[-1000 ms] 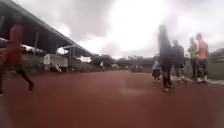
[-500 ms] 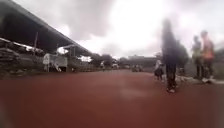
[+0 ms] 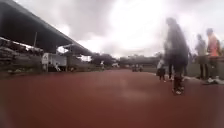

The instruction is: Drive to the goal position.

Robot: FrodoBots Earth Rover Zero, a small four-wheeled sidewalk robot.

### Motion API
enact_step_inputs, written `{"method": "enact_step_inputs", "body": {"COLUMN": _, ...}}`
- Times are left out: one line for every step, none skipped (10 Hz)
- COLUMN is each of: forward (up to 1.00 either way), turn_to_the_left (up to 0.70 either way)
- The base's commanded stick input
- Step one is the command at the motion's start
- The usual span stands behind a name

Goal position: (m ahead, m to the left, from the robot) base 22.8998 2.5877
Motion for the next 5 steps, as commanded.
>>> {"method": "enact_step_inputs", "body": {"forward": 0.5, "turn_to_the_left": 0.02}}
{"method": "enact_step_inputs", "body": {"forward": 0.5, "turn_to_the_left": 0.02}}
{"method": "enact_step_inputs", "body": {"forward": 0.5, "turn_to_the_left": 0.02}}
{"method": "enact_step_inputs", "body": {"forward": 0.5, "turn_to_the_left": 0.02}}
{"method": "enact_step_inputs", "body": {"forward": 0.5, "turn_to_the_left": 0.02}}
